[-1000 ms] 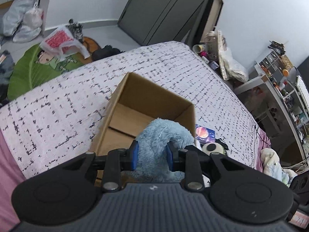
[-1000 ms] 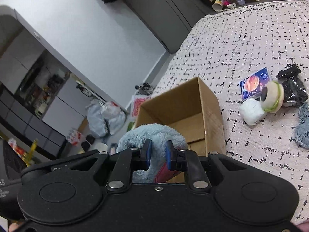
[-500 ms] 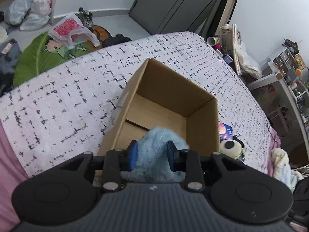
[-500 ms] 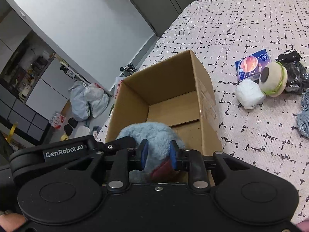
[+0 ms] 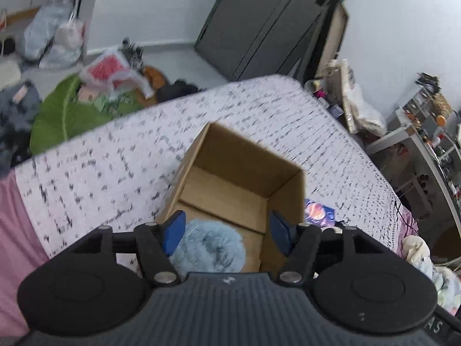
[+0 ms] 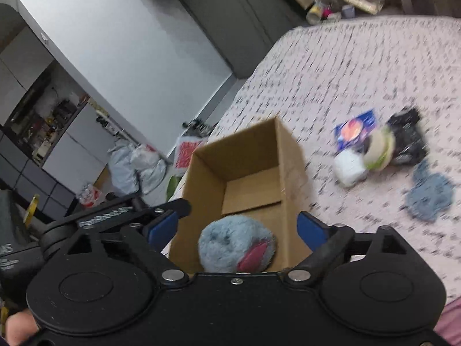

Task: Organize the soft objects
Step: 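Lower the plush into the box and open both grippers, then move the left gripper to the burger plush while the right gripper approaches the blue crochet toy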

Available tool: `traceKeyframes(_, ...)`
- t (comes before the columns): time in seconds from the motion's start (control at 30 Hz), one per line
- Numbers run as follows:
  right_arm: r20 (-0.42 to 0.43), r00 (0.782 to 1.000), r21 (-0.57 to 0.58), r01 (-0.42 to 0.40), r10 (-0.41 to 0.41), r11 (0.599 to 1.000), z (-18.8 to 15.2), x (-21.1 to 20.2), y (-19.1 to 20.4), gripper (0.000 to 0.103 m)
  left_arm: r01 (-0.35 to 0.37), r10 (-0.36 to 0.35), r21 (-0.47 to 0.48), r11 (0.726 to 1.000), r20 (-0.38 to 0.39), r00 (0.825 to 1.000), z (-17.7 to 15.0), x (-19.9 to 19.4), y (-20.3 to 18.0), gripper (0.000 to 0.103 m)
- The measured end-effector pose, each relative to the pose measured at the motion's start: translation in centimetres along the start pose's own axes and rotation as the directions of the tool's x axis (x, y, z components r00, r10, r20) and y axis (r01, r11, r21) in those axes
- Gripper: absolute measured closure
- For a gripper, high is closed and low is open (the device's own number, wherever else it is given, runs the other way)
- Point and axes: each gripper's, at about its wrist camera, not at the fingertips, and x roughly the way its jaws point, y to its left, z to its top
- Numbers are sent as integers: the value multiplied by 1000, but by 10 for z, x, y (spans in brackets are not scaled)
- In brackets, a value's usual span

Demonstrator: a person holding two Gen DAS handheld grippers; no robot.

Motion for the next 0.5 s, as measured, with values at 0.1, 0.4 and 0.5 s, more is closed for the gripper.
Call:
traceKeyframes(0.1,38,999,7,24,-24,1000,4,-16,-9,6,-10,6,60,998,58,998,-1,-15,-17,37)
traceKeyframes(0.4,161,982,-56,106,-96,993,17,-64,-25,0,59,-66,91,994,79,995,-7,-39,-62,33)
traceKeyframes(0.5,176,977,-46,127,-117,991,21,-78,-36,0,65,-74,116,991,75,994,-11,-44,-76,33)
